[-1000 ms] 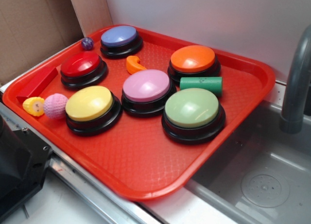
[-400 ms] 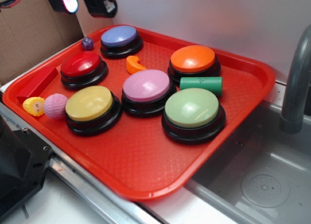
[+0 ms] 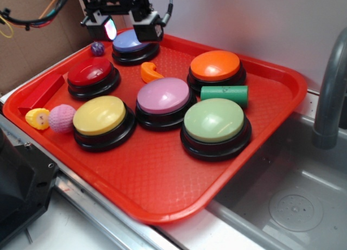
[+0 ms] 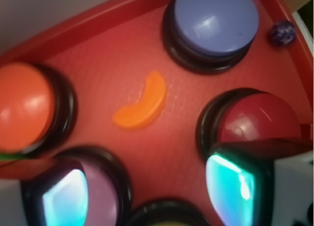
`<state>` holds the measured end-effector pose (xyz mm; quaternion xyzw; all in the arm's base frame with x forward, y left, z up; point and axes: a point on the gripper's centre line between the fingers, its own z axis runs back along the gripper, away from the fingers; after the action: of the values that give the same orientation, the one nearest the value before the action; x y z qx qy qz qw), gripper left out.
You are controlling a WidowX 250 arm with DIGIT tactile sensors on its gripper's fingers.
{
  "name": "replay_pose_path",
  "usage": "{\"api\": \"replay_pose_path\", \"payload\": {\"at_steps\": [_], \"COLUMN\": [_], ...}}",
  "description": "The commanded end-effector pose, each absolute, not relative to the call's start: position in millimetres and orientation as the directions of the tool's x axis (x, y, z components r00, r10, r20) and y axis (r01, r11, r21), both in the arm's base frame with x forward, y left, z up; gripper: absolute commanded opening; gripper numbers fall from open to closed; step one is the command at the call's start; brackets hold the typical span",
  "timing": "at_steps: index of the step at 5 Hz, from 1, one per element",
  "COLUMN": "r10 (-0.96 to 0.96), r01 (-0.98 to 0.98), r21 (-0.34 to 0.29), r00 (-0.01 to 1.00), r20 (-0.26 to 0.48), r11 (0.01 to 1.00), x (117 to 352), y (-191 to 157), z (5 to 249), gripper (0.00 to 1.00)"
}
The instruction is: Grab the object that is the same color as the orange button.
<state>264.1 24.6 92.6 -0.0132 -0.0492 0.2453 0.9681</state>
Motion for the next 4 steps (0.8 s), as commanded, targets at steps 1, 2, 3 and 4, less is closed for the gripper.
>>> {"api": "replay_pose_path", "payload": {"at_steps": [1,2,3,4], "r10": [0.577,0.585,0.595,0.587], "r01": [-0.568,-0.576,-0.583,-0.578], "r21": [-0.102,-0.104,-0.121,-0.113], "r00": [0.806,0.801,0.796,0.804], "r20": [0.130,0.123,0.111,0.093], "r11": [0.817,0.811,0.803,0.809], "x": [295,302,307,310], "y": [45,47,51,52], "z": [77,66,55,45], "gripper": [1.00,1.00,1.00,1.00]}}
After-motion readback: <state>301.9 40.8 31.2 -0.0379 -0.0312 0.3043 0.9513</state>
